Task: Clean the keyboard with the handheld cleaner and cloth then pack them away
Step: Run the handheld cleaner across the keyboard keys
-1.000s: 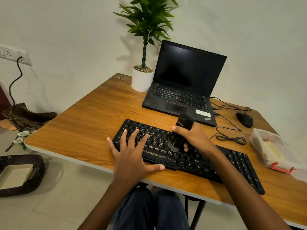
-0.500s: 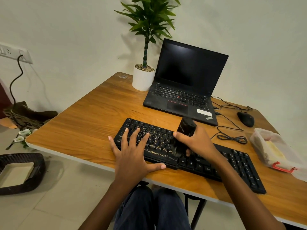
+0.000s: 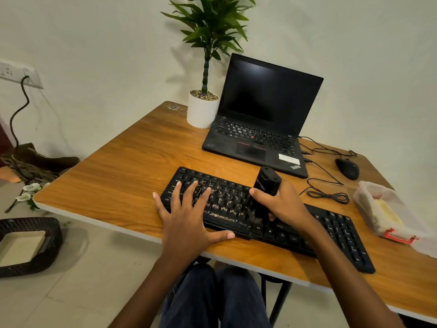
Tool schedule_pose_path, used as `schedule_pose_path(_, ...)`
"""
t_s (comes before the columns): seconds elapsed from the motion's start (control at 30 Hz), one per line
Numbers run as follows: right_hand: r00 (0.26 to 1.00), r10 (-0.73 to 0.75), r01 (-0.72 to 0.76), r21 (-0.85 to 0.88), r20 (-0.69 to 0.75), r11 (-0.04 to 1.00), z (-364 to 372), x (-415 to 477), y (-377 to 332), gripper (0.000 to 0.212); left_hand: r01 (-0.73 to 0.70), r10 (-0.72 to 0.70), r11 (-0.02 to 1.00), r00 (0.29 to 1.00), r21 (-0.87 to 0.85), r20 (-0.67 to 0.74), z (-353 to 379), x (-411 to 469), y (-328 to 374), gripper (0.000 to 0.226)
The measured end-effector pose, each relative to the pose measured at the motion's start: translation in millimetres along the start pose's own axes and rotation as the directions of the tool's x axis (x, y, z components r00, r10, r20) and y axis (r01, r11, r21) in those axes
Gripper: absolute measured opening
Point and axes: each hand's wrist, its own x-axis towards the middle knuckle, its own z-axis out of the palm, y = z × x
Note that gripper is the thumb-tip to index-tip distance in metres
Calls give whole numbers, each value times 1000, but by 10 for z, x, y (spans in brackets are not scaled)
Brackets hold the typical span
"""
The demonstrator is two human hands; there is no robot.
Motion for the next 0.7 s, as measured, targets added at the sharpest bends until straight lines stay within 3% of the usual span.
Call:
schedule_pose_path(0.13, 991, 3, -12, 62, 131, 998, -17, -30, -17, 20, -2, 2, 1000, 1000, 7, 1, -2, 0, 3, 110)
schedule_pose_path(0.27, 998, -20, 20, 1, 57, 1000, -2, -7, -45, 15, -3, 3, 1000, 1000, 1, 0, 0, 1, 2, 110)
schedule_pose_path(0.4, 991, -4, -5, 67, 135, 998, -5, -35, -35, 19, -5, 5, 1000, 1000, 7, -5, -7, 1, 5, 110)
schedule_pose_path(0.53, 998, -27, 23, 58, 60, 998, 14, -24, -38, 23, -5, 5, 1000, 1000, 3, -1, -3, -1, 2, 110)
schedule_pose_path(0.63, 988, -37, 22, 95, 152, 995, 59, -35, -52, 24, -3, 3, 1000, 1000, 11, 2, -5, 4, 6, 110)
schedule_pose_path(0.7, 992, -21, 14, 58, 126, 998, 46, -1, -59, 21, 3, -3, 1000, 1000, 12, 2, -8, 4, 6, 110)
